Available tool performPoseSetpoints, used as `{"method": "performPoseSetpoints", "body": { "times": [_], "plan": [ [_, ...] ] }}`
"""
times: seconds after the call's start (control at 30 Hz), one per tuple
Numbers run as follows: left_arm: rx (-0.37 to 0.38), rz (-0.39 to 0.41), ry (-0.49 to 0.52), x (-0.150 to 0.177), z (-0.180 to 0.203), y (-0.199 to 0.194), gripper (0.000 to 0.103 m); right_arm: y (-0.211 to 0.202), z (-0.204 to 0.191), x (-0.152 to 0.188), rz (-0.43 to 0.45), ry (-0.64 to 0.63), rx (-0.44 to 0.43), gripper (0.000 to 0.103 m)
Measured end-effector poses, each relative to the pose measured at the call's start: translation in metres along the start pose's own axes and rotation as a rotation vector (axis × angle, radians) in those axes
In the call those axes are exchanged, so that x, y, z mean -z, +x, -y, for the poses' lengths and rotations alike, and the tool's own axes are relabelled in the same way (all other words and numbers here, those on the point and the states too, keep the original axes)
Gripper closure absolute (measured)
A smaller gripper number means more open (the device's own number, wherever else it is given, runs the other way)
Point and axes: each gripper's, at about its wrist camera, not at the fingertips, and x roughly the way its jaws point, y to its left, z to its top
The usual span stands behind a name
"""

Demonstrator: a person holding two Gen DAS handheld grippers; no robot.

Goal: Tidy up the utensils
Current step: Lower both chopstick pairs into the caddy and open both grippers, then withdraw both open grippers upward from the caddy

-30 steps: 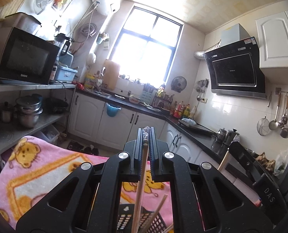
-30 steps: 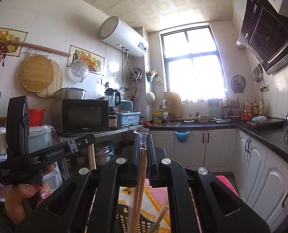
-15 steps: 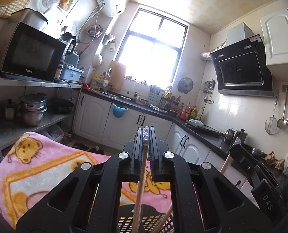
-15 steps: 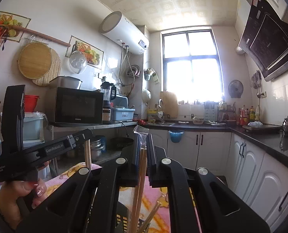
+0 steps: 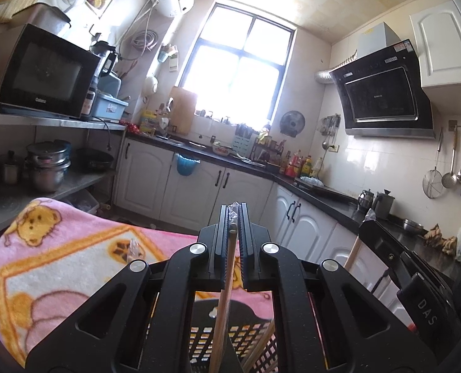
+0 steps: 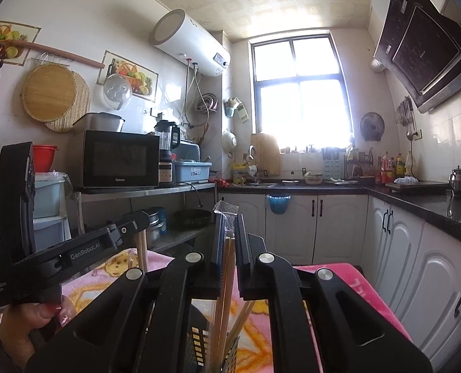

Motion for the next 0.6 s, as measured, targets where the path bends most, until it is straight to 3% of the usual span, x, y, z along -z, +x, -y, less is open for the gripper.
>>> {"method": "performPoseSetpoints", "body": {
  "times": [0.33,0.6],
  "plan": [
    [0.009,-0.084,-0.018,0.015,-0.003,0.006,0.099,-0.006,-0.001,0.012,-0.050,0.021,0.004,0.095],
    [0.010,-0.133,-0.045,0.019,-0.008,0.002,0.099,-0.011,0.002,0.021,-0.093,0.050,0.006,0.080]
  ]
}}
